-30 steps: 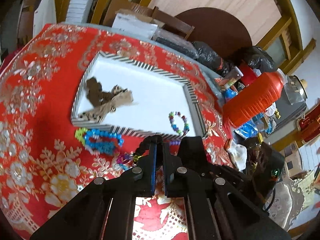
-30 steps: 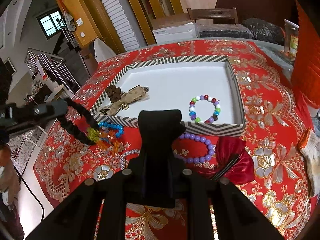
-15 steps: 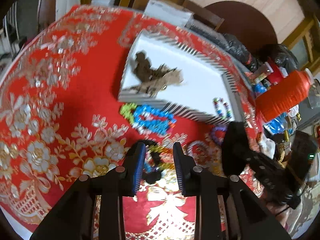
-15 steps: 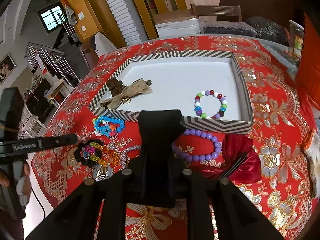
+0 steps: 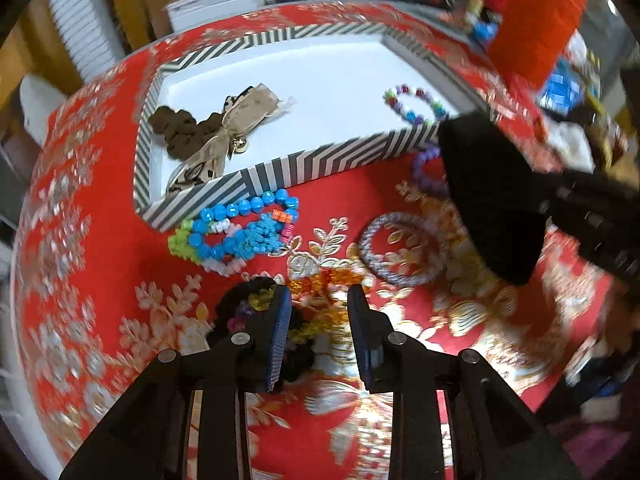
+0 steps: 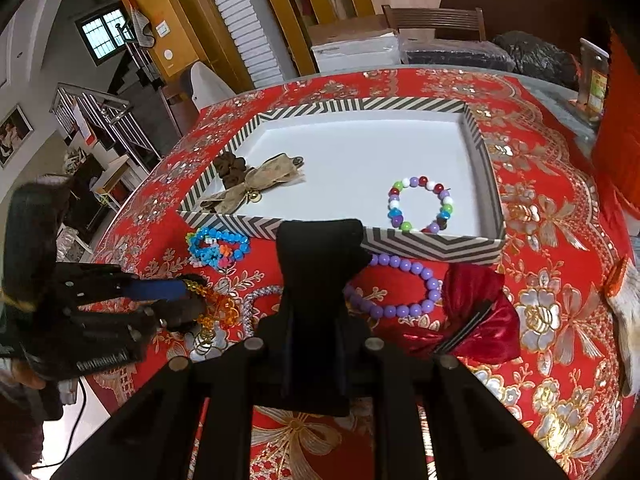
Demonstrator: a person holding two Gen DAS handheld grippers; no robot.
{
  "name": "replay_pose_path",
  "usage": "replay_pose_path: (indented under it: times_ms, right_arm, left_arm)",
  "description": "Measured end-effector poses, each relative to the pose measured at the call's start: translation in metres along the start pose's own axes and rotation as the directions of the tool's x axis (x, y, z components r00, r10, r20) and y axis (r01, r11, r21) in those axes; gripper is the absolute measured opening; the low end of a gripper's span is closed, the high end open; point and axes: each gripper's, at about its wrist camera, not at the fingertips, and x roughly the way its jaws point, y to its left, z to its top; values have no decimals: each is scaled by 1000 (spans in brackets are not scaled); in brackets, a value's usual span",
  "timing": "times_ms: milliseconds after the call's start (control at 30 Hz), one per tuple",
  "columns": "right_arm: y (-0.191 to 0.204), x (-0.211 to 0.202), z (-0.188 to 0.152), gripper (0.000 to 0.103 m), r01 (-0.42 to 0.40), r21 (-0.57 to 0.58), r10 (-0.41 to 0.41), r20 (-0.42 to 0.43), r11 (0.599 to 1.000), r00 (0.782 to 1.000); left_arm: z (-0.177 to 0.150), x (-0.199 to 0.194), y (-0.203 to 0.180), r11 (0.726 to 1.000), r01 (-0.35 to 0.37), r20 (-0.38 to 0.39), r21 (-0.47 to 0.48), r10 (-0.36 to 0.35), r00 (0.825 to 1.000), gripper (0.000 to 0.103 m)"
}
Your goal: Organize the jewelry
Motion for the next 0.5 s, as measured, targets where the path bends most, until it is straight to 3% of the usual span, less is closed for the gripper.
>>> replay_pose_path:
  times_ms: [67,367,500]
  right_arm:
    - [-1,1,0,17,-4,7,4,-1,1000,1000]
    - [-3,5,2,17,-6,10,6,-12,1000,1000]
    - [-2,8,3,17,-7,7,7,-17,1000,1000]
  left_arm:
    - [3,4,3,1000,-22,2,22,22,1000,35]
    - [6,12,-4,978,22,-45,205,-13,999,39]
    - [13,19,-7,970,18,-42,244,-8,999,41]
